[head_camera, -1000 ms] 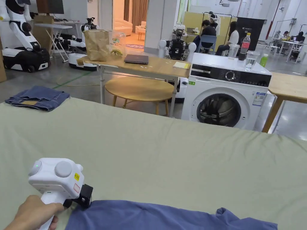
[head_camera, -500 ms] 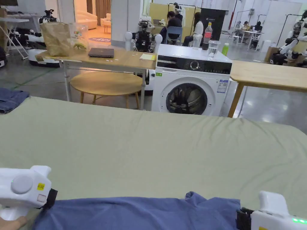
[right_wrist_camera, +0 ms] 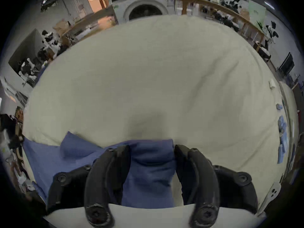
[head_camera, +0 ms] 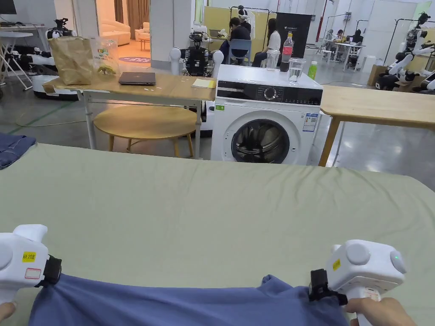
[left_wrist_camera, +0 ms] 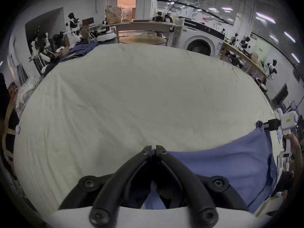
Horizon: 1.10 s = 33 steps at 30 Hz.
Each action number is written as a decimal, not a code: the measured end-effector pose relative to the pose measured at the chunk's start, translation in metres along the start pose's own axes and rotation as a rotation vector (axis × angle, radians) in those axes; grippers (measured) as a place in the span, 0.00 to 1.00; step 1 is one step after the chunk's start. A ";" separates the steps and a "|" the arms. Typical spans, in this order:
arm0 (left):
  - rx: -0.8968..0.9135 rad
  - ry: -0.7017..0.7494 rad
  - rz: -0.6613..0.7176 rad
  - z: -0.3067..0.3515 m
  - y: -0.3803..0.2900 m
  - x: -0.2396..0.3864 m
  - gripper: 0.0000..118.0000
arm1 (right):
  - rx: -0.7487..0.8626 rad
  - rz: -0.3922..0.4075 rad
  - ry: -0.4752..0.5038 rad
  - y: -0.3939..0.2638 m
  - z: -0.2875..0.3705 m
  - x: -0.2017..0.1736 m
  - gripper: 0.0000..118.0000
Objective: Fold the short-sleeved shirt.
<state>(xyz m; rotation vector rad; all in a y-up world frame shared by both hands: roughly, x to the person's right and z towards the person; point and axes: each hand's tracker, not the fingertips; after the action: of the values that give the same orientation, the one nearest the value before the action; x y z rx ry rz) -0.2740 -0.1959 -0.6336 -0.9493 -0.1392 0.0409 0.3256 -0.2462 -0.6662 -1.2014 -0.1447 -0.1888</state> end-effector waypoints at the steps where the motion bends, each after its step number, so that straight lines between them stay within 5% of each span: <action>1: -0.002 0.000 -0.002 0.000 -0.001 0.000 0.00 | 0.041 0.020 -0.019 -0.003 0.003 -0.002 0.46; 2: -0.003 0.000 -0.003 -0.001 -0.001 -0.001 0.00 | 0.061 0.027 -0.040 -0.005 0.005 -0.007 0.43; 4: -0.002 -0.002 -0.009 -0.003 -0.003 0.000 0.00 | 0.072 0.071 -0.059 -0.008 0.007 -0.014 0.10; 5: -0.004 -0.001 -0.012 -0.003 -0.004 0.001 0.00 | 0.074 0.085 -0.014 -0.008 0.008 -0.014 0.04; 13: 0.072 -0.035 -0.004 0.033 -0.002 0.003 0.00 | 0.304 0.080 0.019 -0.034 0.077 -0.004 0.04; 33: 0.477 -0.044 -0.027 0.267 0.052 -0.003 0.00 | 0.883 0.137 0.021 -0.080 0.347 -0.021 0.04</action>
<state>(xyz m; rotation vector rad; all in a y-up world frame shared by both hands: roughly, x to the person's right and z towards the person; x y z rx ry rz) -0.3116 0.0492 -0.5228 -0.4700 -0.1733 0.0661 0.2841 0.0521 -0.4748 -0.3265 -0.1074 -0.0055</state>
